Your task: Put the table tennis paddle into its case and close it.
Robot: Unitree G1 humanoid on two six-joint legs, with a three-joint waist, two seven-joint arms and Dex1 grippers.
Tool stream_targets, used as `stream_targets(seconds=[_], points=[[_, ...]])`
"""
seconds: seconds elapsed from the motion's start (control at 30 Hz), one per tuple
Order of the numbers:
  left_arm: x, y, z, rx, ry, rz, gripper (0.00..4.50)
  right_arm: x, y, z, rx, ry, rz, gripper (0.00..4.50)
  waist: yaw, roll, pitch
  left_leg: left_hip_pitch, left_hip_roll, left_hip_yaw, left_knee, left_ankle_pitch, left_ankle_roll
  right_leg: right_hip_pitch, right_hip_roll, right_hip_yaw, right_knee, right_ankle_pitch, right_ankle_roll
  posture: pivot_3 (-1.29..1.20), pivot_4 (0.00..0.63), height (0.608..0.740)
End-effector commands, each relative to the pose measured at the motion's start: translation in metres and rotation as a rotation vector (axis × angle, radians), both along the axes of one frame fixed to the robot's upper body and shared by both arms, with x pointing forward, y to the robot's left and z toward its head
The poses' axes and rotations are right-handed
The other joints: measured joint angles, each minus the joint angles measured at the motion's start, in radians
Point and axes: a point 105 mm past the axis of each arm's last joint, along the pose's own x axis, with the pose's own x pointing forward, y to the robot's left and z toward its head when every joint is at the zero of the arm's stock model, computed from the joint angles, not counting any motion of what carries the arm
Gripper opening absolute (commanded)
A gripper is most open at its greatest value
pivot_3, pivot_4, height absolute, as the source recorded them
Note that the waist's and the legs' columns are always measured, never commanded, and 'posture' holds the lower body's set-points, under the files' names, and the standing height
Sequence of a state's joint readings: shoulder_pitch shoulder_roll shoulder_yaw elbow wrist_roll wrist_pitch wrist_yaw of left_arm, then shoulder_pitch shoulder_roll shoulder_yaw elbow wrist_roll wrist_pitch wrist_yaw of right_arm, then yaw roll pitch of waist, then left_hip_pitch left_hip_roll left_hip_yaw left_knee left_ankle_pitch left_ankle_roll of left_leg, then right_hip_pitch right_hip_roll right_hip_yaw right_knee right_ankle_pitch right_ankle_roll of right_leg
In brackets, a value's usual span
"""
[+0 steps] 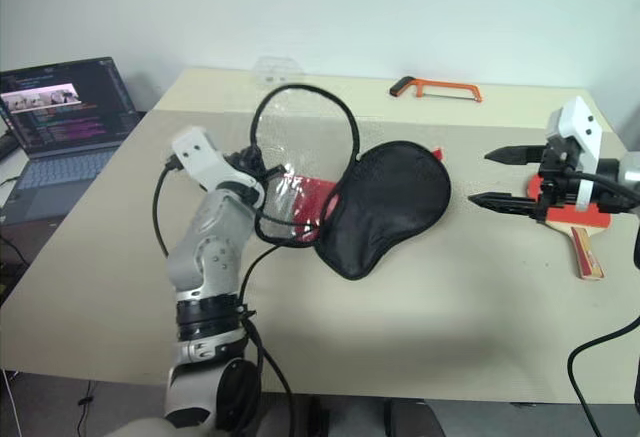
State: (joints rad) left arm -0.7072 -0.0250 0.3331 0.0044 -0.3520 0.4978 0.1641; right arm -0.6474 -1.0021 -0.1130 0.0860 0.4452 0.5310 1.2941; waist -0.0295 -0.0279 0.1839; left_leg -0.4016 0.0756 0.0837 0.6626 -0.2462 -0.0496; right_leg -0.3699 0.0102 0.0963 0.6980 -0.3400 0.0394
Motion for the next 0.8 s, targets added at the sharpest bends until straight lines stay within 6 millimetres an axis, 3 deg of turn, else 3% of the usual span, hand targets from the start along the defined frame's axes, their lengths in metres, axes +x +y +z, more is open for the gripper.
stream_targets(seconds=[0.03, 0.27, 0.57, 0.67, 0.8], points=[[0.001, 0.000, 0.027, -0.045, -0.104, 0.026, 0.05, -0.001, 0.004, 0.012, 0.003, -0.043, 0.018, 4.50, 0.000, 0.000, 0.000, 0.000, 0.000, 0.000, 0.000, 0.000, 0.000, 0.000, 0.000, 0.000, 0.000, 0.000, 0.000, 0.00, 0.150, 0.740], [0.004, 0.008, 0.038, -0.059, -0.156, 0.098, 0.05, -0.001, 0.007, 0.011, 0.006, -0.042, 0.023, 4.50, 0.000, 0.000, 0.000, 0.000, 0.000, 0.000, 0.000, 0.000, 0.000, 0.000, 0.000, 0.000, -0.001, 0.000, 0.000, 0.00, 0.150, 0.740], [-0.002, 0.053, 0.044, -0.020, -0.186, 0.315, 0.05, 0.001, 0.008, 0.011, 0.010, -0.050, 0.016, 4.50, -0.001, 0.000, 0.000, 0.000, 0.001, 0.000, 0.000, 0.000, 0.000, 0.000, 0.000, 0.000, 0.000, 0.000, 0.000, 0.00, 0.150, 0.740], [0.001, 0.050, 0.038, -0.039, -0.167, 0.304, 0.05, 0.002, 0.010, 0.012, 0.013, -0.054, 0.019, 4.50, 0.001, 0.000, 0.000, 0.000, 0.002, 0.000, 0.000, 0.000, 0.000, 0.000, 0.000, -0.001, 0.000, 0.000, 0.000, 0.00, 0.150, 0.740], [0.006, 0.026, 0.028, -0.103, -0.135, 0.210, 0.05, 0.003, 0.011, 0.012, 0.014, -0.056, 0.019, 4.50, 0.005, 0.000, 0.000, 0.000, 0.002, 0.000, 0.000, 0.000, 0.000, 0.000, -0.001, -0.001, -0.001, 0.000, 0.000, 0.00, 0.150, 0.740]])
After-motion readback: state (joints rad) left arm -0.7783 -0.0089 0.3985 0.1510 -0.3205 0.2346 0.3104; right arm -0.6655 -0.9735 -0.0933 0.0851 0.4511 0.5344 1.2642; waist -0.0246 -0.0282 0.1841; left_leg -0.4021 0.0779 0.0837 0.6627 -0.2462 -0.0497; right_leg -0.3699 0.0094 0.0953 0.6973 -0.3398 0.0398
